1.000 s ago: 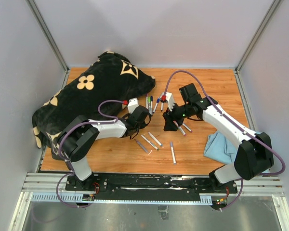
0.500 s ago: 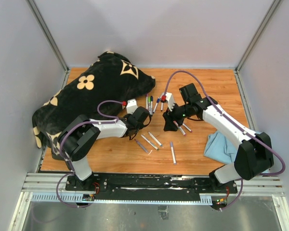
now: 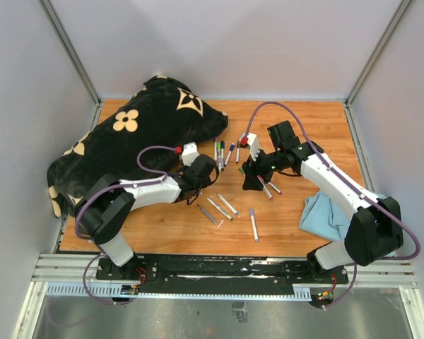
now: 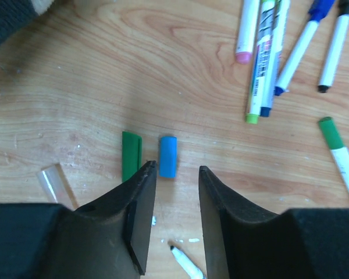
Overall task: Open the pen caps
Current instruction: Place the pen cap at the center of the board, then pick up the pen from the center of the board.
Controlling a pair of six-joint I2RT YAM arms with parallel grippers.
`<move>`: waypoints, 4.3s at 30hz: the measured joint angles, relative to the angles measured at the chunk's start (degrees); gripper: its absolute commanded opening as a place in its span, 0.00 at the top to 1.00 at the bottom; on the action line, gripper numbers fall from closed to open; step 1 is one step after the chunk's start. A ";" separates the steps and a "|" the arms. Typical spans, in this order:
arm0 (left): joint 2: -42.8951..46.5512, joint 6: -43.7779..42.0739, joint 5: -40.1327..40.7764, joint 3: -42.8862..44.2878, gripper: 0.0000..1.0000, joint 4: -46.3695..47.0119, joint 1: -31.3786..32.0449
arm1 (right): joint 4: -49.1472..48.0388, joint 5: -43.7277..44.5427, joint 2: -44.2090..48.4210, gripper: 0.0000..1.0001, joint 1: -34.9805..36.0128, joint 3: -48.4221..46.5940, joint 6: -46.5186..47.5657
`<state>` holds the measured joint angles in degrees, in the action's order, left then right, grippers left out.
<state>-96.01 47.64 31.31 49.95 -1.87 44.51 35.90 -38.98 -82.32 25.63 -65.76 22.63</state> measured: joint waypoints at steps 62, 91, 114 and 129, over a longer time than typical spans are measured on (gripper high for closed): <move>58.01 -11.19 -23.85 -43.32 0.04 31.41 0.26 | 4.48 23.17 -7.74 0.21 17.25 12.50 4.66; 58.03 -11.17 -23.58 -43.32 0.05 31.41 0.26 | 4.42 33.31 -11.72 0.74 19.34 10.73 2.62; 56.00 -8.41 -25.79 -44.48 0.05 36.13 0.26 | 6.05 34.47 -12.63 0.94 19.10 10.84 2.89; 49.64 -6.82 -31.52 -48.24 0.07 50.05 0.26 | 5.77 26.56 -5.16 0.99 11.39 10.82 2.97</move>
<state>-46.37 40.82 -0.21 1.72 48.18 44.77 41.67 -12.43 -87.48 37.01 -54.94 25.61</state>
